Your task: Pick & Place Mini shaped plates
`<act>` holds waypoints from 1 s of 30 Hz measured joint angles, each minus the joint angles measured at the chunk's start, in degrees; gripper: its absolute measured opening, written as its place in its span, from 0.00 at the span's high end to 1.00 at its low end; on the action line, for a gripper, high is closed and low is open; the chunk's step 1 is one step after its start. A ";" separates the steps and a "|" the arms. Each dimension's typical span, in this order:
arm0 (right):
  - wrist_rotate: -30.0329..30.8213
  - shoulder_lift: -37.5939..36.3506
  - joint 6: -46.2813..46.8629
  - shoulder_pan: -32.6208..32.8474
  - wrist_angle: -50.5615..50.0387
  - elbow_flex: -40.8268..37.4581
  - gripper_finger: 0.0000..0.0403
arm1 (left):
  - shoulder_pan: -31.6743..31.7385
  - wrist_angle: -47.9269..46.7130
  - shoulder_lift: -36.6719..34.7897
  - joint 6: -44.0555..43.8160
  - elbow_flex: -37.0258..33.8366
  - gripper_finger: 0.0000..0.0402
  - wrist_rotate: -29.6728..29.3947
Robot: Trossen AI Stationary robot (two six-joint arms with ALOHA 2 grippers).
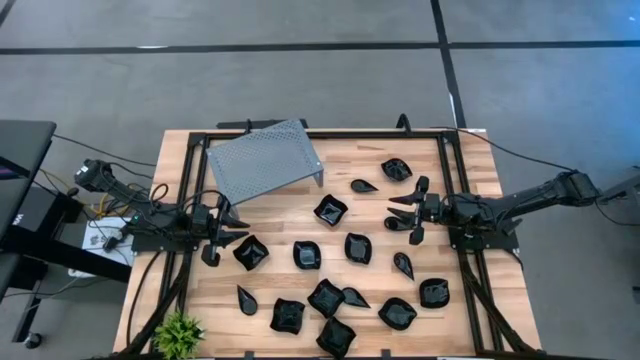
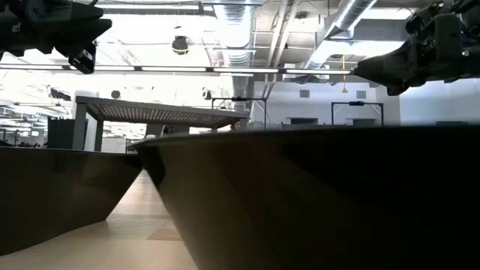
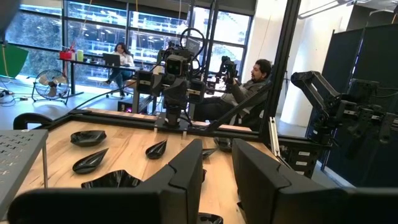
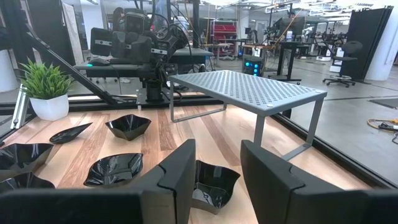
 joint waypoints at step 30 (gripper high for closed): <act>-0.01 0.01 0.75 -0.11 3.39 0.00 0.69 | -0.02 6.25 0.61 -2.15 1.77 0.78 5.77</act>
